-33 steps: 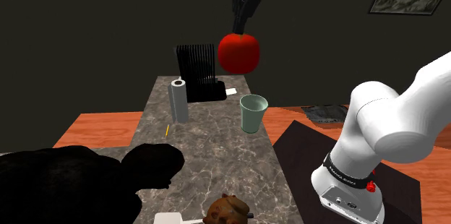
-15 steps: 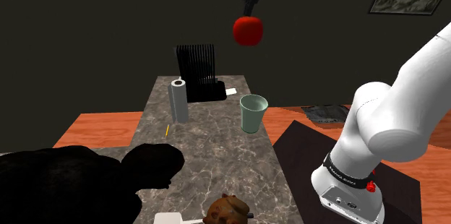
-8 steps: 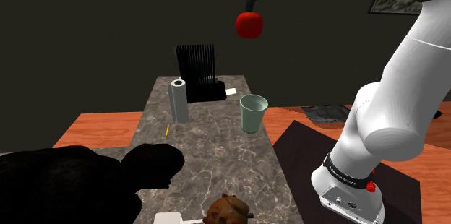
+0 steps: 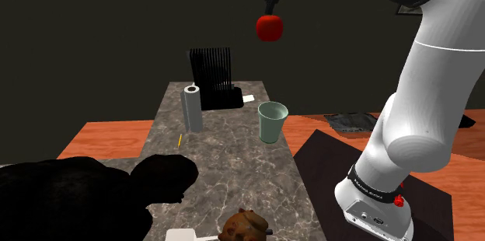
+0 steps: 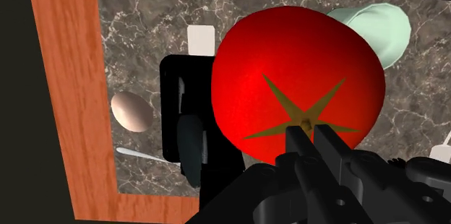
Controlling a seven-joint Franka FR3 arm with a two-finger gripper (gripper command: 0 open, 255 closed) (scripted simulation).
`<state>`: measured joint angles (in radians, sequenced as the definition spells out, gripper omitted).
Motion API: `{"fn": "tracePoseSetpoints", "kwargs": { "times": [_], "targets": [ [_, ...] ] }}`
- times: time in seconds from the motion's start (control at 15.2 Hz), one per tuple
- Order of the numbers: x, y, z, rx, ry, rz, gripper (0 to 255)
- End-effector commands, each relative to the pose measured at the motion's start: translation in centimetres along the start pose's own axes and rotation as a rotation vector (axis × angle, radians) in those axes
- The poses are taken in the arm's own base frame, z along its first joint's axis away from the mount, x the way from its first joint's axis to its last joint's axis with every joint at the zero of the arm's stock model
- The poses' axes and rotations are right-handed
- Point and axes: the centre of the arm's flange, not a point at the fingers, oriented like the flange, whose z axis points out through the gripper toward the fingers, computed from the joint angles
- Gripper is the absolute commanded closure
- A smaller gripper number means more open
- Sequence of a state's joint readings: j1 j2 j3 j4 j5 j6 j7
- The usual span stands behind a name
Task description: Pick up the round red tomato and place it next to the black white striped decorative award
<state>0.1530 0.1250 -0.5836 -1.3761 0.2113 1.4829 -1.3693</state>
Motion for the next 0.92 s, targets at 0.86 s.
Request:
{"fn": "tracePoseSetpoints", "kwargs": {
  "times": [0.86],
  "targets": [
    [-1.1,0.3,7.8,-0.001,0.0,0.0,255]
  ]
}}
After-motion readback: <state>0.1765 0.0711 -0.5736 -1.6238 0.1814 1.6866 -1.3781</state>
